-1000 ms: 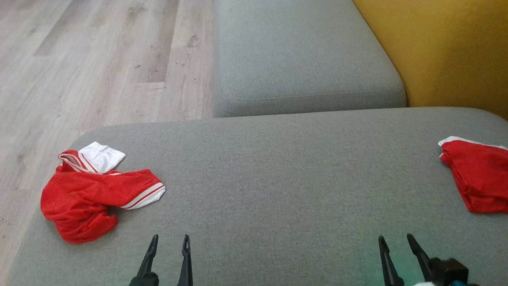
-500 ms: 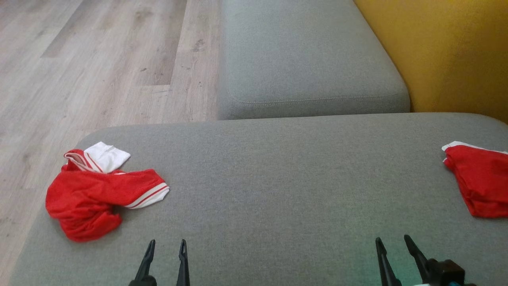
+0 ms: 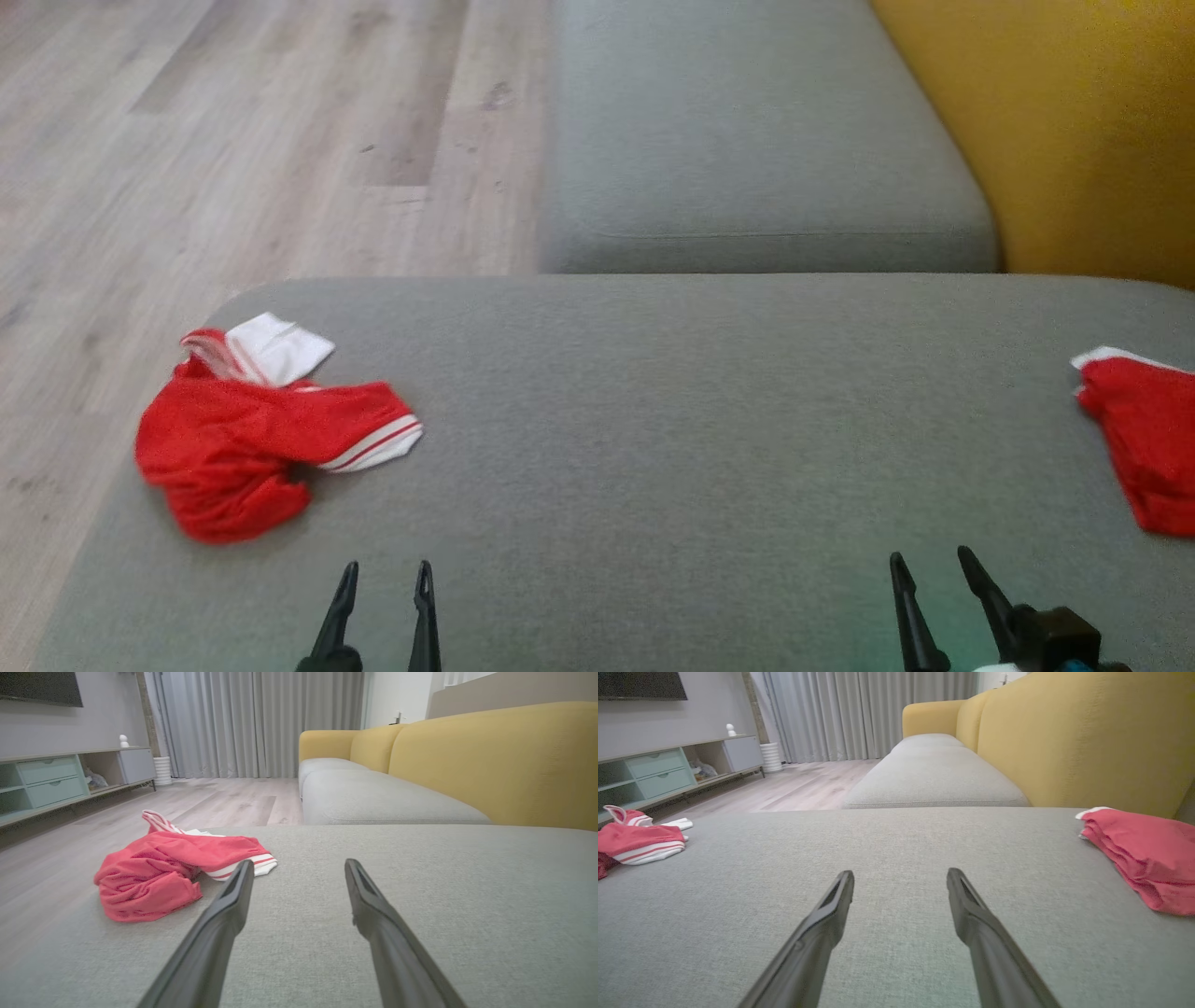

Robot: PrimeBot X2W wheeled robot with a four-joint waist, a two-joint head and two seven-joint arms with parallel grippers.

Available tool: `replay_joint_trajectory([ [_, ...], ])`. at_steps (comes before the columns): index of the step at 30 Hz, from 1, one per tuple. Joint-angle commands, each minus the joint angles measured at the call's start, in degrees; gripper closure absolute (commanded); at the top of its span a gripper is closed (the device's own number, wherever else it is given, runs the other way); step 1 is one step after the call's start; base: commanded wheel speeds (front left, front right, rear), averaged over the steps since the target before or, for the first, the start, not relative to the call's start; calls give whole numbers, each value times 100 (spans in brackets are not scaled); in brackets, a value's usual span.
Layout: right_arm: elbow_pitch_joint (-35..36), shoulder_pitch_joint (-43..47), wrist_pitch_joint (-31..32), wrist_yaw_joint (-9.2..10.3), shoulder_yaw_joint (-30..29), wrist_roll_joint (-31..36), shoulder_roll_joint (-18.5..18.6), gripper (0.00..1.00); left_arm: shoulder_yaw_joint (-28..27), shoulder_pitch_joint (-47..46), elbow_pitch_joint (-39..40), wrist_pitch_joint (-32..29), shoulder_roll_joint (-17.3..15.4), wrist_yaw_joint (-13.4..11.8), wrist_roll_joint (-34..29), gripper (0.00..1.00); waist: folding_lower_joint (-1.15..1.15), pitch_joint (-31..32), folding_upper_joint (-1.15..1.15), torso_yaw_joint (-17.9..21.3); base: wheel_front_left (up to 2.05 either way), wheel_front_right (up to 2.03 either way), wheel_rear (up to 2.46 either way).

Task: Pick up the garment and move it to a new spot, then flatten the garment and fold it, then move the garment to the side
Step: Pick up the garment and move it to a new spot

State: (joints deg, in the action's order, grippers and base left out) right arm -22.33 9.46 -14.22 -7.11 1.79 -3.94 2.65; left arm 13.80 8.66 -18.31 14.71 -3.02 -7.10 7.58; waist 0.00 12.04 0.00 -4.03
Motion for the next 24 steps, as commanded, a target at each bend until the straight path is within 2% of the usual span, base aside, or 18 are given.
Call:
replay_joint_trajectory([
  [1, 209, -240, -77, -37, 136, 53, 29, 0, -228, -303, 170, 29, 14, -36, -28, 0, 0, -54, 0, -223, 0, 0, 0],
  [13, 253, -434, -78, -37, 248, -136, 24, 0, -420, -416, 371, 29, -2, 93, -276, 0, 0, -364, 0, -1676, 0, 0, 0],
  [18, 223, -649, -78, -37, 380, -106, 24, 0, -648, -452, 579, 29, 0, 28, -271, 0, 0, -617, 0, -1962, 0, 0, 0],
  [24, 192, -811, -78, -37, 352, -101, 84, 0, -856, -495, 851, 29, 4, -74, -303, 0, 0, -790, 0, -2113, 0, 0, 0],
])
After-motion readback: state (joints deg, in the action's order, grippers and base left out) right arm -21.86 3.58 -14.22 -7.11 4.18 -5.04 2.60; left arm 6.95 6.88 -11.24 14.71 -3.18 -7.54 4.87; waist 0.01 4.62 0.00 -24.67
